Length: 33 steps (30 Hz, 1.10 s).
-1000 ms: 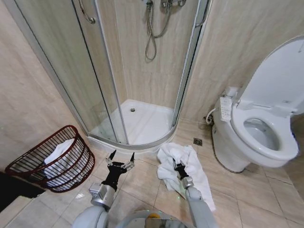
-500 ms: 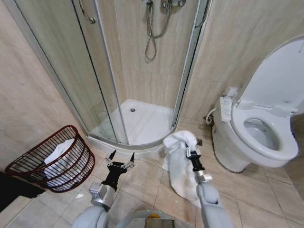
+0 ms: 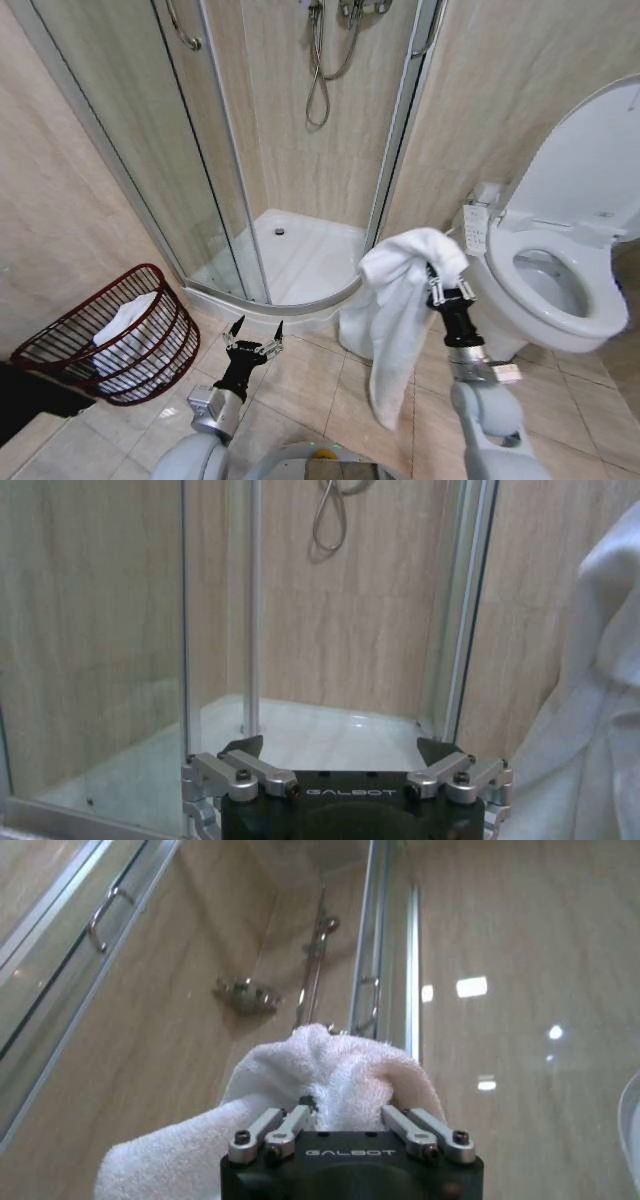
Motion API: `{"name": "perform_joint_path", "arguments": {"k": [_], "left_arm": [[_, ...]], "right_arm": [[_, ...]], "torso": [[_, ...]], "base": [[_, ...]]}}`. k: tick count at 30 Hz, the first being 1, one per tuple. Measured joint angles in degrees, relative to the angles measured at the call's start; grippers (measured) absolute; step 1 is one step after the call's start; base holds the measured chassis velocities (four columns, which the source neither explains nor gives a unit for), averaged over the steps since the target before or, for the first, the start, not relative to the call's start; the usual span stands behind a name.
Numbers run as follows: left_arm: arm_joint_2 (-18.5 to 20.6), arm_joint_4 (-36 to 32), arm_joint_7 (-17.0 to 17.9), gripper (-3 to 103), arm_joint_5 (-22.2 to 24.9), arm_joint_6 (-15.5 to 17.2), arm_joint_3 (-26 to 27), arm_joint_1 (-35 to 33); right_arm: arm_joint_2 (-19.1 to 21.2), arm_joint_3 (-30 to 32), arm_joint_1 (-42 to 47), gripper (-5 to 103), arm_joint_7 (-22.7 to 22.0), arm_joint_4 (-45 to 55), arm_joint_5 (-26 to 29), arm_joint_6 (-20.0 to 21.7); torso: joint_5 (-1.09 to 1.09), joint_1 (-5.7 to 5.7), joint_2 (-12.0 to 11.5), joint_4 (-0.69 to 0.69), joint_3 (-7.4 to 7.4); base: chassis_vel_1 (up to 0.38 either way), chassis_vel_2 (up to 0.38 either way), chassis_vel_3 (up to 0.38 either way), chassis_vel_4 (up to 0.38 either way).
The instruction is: Discard the used towel into the hamper.
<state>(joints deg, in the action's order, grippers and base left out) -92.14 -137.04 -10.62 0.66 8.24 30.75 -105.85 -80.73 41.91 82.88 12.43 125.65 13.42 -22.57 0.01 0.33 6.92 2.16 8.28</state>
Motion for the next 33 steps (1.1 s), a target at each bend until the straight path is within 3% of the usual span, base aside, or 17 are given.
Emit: {"name": "perform_joint_path", "arguments": {"k": [6, 17, 33], "left_arm": [[0.0, 0.0, 0.0, 100, 0.0, 0.0, 0.0, 0.0], [0.0, 0.0, 0.0, 100, 0.0, 0.0, 0.0, 0.0], [0.0, 0.0, 0.0, 100, 0.0, 0.0, 0.0, 0.0]], "right_arm": [[0.9, 1.7, 0.0, 21, -2.3, 3.8, 2.6, 1.4], [4.9, 11.4, 1.4, 21, -5.5, 12.7, 10.7, 4.4], [6.7, 14.5, 5.3, 21, -8.8, 15.4, 13.2, 4.5]], "torso": [[0.01, 0.0, 0.0, 0.0, 0.0], [-0.01, 0.0, 0.0, 0.0, 0.0], [0.0, 0.0, 0.0, 0.0, 0.0]], "base": [[0.0, 0.0, 0.0, 0.0], [0.0, 0.0, 0.0, 0.0], [0.0, 0.0, 0.0, 0.0]]}}
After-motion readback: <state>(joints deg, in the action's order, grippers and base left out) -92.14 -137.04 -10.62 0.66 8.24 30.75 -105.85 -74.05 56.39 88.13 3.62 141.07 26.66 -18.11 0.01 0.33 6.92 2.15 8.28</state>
